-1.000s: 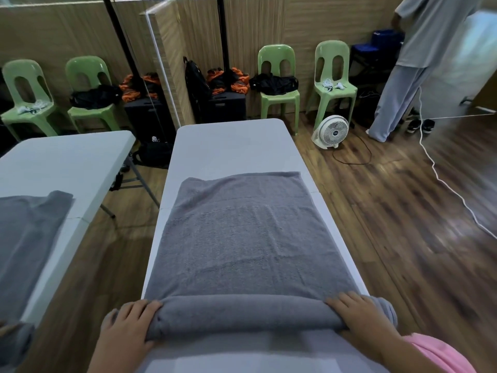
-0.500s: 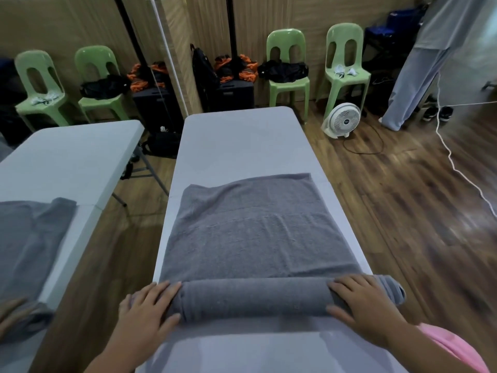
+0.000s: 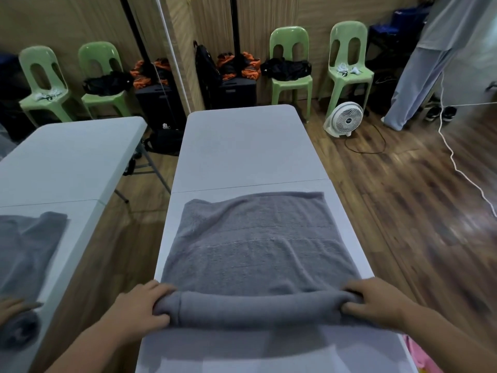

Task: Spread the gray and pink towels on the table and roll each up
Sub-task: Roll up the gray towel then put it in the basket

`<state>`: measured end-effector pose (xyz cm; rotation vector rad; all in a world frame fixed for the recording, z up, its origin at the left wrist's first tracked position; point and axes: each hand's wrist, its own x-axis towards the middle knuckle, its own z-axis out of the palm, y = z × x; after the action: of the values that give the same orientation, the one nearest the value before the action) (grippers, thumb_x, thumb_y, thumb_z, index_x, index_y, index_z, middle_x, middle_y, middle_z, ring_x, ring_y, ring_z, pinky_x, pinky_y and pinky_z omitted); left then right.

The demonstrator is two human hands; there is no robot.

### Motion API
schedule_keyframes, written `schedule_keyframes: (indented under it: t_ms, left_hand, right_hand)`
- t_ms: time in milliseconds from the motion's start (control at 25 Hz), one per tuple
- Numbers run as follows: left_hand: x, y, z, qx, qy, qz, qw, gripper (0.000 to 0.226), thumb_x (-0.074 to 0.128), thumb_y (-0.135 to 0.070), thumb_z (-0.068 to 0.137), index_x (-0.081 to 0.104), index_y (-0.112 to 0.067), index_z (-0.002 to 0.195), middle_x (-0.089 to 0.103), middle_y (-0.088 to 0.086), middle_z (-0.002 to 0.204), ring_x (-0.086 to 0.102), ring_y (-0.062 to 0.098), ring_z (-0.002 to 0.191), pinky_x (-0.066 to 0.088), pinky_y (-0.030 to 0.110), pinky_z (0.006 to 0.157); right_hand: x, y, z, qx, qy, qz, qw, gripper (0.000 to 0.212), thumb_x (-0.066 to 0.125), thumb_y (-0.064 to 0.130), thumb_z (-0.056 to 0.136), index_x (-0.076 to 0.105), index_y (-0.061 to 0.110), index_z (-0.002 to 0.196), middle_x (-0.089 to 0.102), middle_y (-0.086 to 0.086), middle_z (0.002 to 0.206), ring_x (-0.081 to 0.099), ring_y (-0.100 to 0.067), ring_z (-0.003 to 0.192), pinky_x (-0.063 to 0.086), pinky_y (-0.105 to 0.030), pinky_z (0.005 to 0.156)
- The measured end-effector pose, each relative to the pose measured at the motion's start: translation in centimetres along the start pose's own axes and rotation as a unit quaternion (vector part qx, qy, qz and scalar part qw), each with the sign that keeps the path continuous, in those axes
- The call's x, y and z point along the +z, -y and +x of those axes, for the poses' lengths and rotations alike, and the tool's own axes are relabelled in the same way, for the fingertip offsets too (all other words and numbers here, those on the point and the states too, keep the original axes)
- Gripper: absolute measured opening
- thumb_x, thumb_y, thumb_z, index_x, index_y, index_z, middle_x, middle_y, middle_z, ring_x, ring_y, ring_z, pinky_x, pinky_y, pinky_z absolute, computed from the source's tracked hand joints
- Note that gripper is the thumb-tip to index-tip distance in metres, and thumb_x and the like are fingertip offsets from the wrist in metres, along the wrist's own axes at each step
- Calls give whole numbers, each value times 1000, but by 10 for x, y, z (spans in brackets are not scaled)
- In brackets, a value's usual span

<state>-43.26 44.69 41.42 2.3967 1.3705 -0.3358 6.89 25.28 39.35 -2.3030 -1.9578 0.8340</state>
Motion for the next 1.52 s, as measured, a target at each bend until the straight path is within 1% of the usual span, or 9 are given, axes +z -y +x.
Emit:
schedule_keyframes:
  t_ms: [160, 280, 440, 640, 880, 1040, 1160, 1320, 1520]
  left_hand:
    - [15, -21, 6, 52, -89, 73, 992, 64, 52, -48, 71, 41, -53, 134, 51, -20, 133, 50, 15, 123, 43, 52, 97]
    - [40, -32, 5, 8, -50, 103, 993, 83, 57, -79, 61, 37, -54, 138, 49, -18, 140, 49, 22, 128, 39, 65, 93]
    - [40, -30, 9, -11, -67, 100, 993, 75, 72, -62, 49, 49, -51, 119, 61, -16, 112, 59, 18, 98, 51, 50, 72]
    - [3, -27, -6, 32, 13, -23, 999, 42, 58, -65, 60, 46, -58, 99, 59, -25, 101, 57, -1, 92, 46, 21, 75]
    - [25, -16, -2, 52, -128, 43, 990, 59, 52, -72, 76, 48, -48, 130, 53, -21, 123, 54, 14, 114, 47, 45, 91]
    - [44, -25, -2, 16, -83, 111, 990, 88, 69, -67, 51, 48, -43, 133, 59, -12, 122, 57, 21, 107, 50, 49, 84]
    - [31, -30, 1, 13, -69, 107, 992, 71, 67, -54, 50, 52, -44, 119, 63, -12, 107, 58, 19, 89, 48, 40, 66]
    - [2, -27, -5, 33, 1, -19, 999, 55, 58, -59, 60, 44, -58, 114, 60, -26, 105, 58, 0, 91, 51, 26, 75]
    - [9, -4, 12, 28, -144, 3, 989, 45, 40, -66, 86, 47, -52, 128, 52, -19, 124, 53, 14, 114, 49, 36, 90]
  right_hand:
    - [20, 17, 7, -45, -196, -88, 976, 31, 43, 55, 88, 62, 38, 105, 63, 18, 102, 58, -10, 97, 49, -30, 78]
    - [54, 32, -3, -74, -194, -125, 970, 59, 56, 69, 78, 59, 32, 124, 63, 14, 117, 59, -13, 106, 49, -41, 94]
    - [51, 22, -7, -49, -140, -114, 982, 47, 63, 57, 66, 56, 44, 110, 65, 19, 102, 59, -9, 91, 48, -32, 80]
    - [1, 15, -7, -31, 18, 22, 999, 36, 59, 63, 70, 57, 36, 93, 63, 17, 84, 57, -2, 82, 47, -28, 72]
    - [19, 23, 6, -101, -189, -66, 975, 36, 52, 61, 87, 60, 38, 113, 60, 20, 109, 57, -8, 103, 47, -27, 88]
    - [54, 28, 2, -89, -111, -131, 981, 71, 58, 69, 66, 50, 40, 130, 60, 18, 123, 56, -8, 110, 45, -38, 99]
    - [27, 27, 10, -62, -50, -90, 993, 50, 56, 54, 66, 54, 43, 114, 61, 22, 112, 55, -8, 102, 44, -30, 90]
    - [-19, 30, 23, -31, 48, -52, 997, 42, 59, 58, 62, 53, 31, 93, 64, 11, 88, 57, -11, 82, 49, -34, 72]
    - [-14, 28, 38, -31, -156, -52, 986, 26, 50, 52, 88, 57, 40, 110, 63, 15, 111, 58, -11, 99, 49, -30, 83]
